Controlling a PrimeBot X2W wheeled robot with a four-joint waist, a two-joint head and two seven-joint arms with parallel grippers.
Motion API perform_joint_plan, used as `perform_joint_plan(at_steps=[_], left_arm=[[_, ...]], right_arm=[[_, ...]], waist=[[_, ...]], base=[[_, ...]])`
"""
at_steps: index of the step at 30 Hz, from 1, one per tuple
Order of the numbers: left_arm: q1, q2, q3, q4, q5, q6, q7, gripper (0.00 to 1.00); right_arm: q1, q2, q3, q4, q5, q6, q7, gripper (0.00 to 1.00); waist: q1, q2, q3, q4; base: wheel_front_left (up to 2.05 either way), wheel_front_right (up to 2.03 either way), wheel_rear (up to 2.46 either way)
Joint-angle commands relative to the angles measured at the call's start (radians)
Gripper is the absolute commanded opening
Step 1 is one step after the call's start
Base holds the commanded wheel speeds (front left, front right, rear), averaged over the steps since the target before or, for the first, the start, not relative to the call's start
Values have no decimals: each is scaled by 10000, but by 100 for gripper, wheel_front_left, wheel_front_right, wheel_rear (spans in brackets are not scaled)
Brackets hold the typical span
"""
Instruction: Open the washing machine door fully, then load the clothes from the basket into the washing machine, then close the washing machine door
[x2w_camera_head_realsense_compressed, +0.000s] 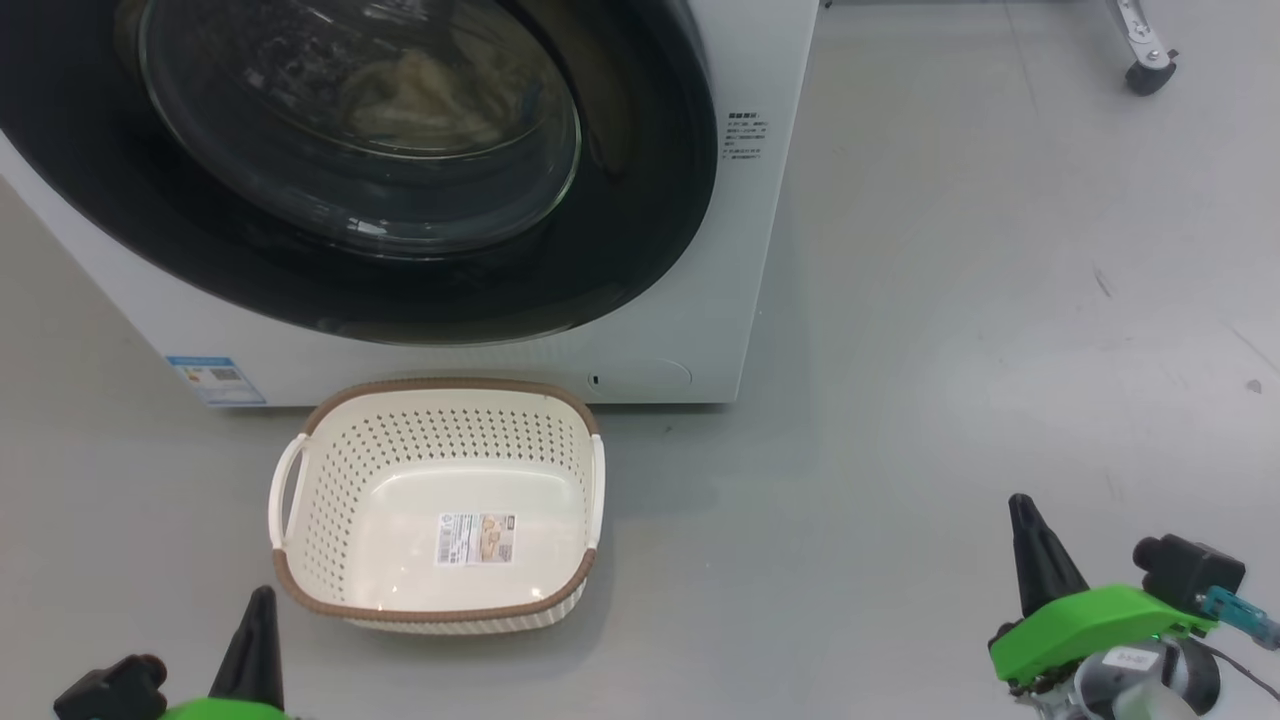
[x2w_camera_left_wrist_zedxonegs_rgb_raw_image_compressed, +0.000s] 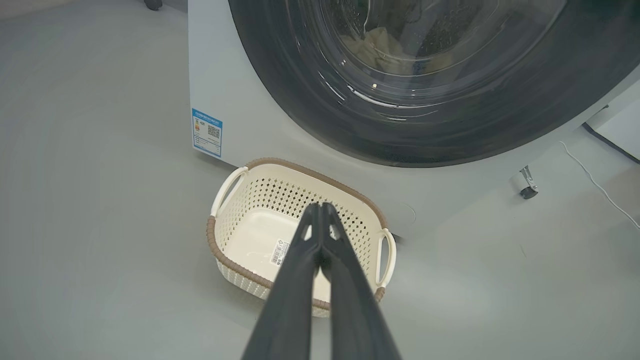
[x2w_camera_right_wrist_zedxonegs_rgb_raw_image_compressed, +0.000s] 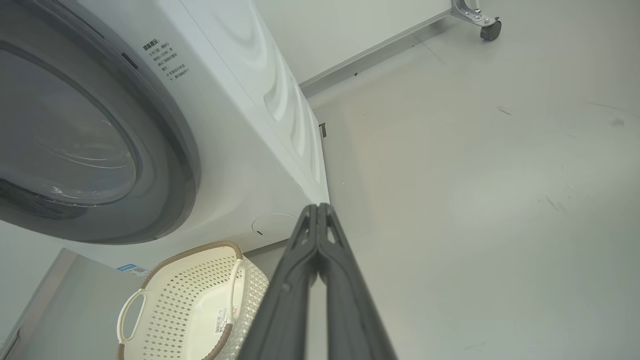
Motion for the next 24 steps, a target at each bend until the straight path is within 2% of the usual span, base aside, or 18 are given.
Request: perform_joint_plan(at_steps=[1,24], left_arm=[[-359,85,222,-371,-281,1,69,0],[-489,-138,515,-587,-2507,2,703,0]], right_arm=[[-423,-153,-59,-381,315,-6,40,0],[-449,-201,-265,-684,2701,-11,654,0]], waist=[[0,-1,-17,15],[0,-1,-239,196]], base=[[0,0,0],[0,0,0]])
